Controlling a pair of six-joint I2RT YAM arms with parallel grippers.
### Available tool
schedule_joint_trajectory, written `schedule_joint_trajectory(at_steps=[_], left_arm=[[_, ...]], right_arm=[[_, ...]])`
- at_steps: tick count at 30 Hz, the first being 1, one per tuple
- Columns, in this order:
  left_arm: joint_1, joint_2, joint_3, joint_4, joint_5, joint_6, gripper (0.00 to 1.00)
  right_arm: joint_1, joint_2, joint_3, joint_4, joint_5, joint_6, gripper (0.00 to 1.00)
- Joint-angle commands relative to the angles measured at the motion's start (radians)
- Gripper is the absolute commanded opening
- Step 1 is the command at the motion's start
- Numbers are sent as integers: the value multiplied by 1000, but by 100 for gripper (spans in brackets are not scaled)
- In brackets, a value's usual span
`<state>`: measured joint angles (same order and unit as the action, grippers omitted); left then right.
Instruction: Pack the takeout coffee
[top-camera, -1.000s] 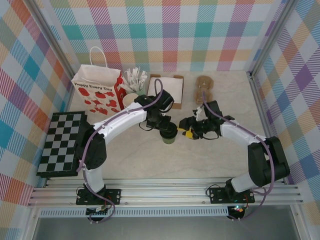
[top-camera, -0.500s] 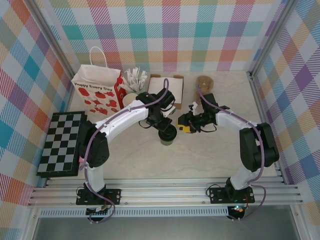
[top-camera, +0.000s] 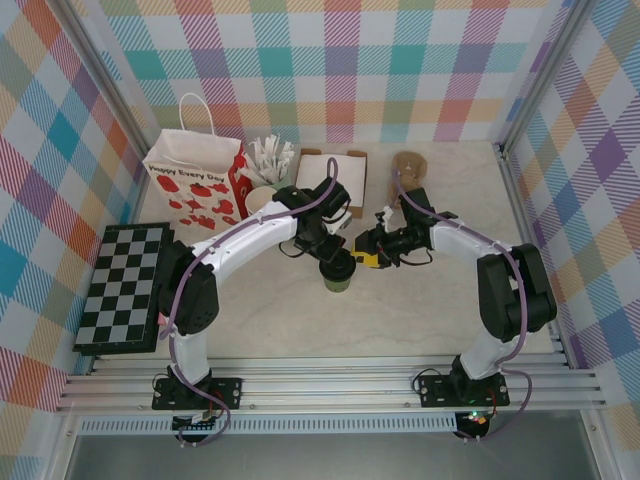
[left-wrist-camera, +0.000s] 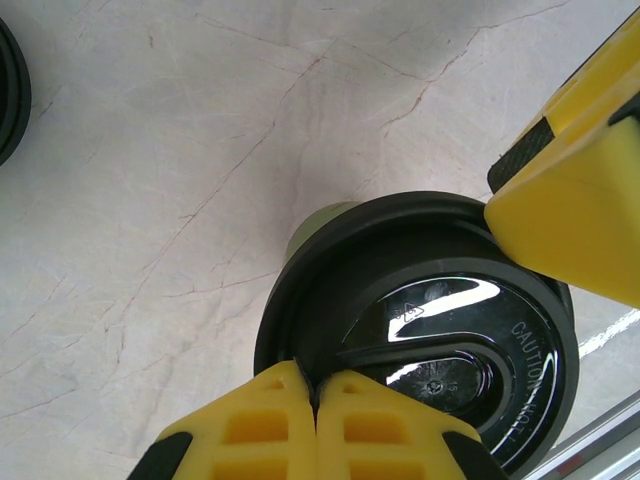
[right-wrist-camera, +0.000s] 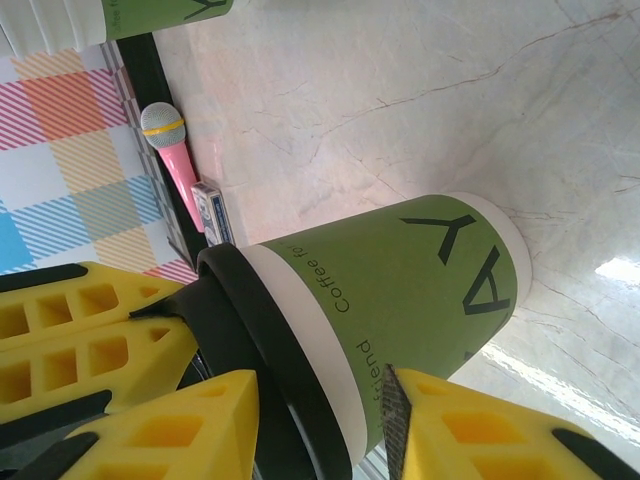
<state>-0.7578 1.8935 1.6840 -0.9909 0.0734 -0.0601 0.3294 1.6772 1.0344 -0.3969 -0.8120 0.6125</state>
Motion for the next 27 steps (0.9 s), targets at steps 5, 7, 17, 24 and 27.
schedule_joint_trajectory(at_steps=[5,7,17,24,27], left_arm=[[4,6,-104,49,33,-53,0],[3,4,-156,78,60,-80,0],[5,20,-249,85,61,-157,0],[4,-33,-68,-3,-7,-253,0],[4,-64,-69,12,-26,-312,0]], right_arm=[[28,28,-97,2,123,18,32],[28,48,-130,15,152,21,31],[33,39,-115,29,130,36,41],[32,-154,-68,85,229,128,73],[33,-225,-113,154,258,159,90]])
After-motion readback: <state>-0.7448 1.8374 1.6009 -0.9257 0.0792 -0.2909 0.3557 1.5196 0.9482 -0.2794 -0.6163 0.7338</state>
